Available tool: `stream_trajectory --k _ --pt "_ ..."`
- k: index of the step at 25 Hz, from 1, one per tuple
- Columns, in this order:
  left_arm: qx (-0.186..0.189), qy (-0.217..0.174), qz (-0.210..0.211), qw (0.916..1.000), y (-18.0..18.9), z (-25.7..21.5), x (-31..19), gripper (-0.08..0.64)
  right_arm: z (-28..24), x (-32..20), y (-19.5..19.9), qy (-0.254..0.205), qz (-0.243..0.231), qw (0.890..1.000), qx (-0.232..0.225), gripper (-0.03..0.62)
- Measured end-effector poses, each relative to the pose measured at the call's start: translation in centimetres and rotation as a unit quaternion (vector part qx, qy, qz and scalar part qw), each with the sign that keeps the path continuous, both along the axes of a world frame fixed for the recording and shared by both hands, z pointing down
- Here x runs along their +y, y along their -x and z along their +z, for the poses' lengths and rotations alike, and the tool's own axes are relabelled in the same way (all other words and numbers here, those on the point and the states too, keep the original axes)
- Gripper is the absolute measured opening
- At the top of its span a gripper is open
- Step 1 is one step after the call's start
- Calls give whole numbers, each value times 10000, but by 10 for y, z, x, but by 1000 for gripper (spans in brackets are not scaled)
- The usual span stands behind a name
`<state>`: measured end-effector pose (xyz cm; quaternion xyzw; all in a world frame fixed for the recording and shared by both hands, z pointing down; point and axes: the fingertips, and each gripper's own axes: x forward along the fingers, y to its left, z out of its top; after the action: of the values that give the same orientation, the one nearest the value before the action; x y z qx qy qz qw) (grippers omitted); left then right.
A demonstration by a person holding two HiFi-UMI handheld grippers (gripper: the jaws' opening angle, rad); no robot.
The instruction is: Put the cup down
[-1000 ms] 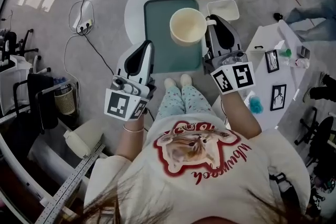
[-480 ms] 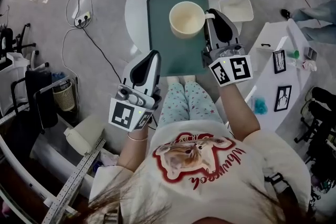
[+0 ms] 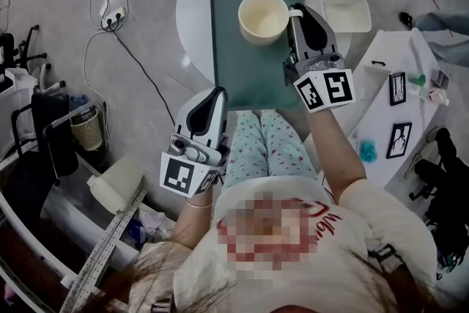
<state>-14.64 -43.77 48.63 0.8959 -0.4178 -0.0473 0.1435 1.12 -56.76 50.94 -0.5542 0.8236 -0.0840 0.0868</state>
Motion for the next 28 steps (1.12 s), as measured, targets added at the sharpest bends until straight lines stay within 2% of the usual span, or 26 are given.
stream_trajectory --k 4,16,21,28 --pt "-90 -31 -87 9999 13 11 3 15 16 -6 7 109 -10 9999 51 57" --pt "111 252 -207 9994 18 26 14 14 54 -12 18 434 -124 9985 306 57" --pt "-80 250 -457 9986 28 32 15 14 64 -17 24 532 -134 9972 516 57" --pt "-91 247 -597 9979 32 34 15 15 73 -18 30 667 -209 9958 594 57"
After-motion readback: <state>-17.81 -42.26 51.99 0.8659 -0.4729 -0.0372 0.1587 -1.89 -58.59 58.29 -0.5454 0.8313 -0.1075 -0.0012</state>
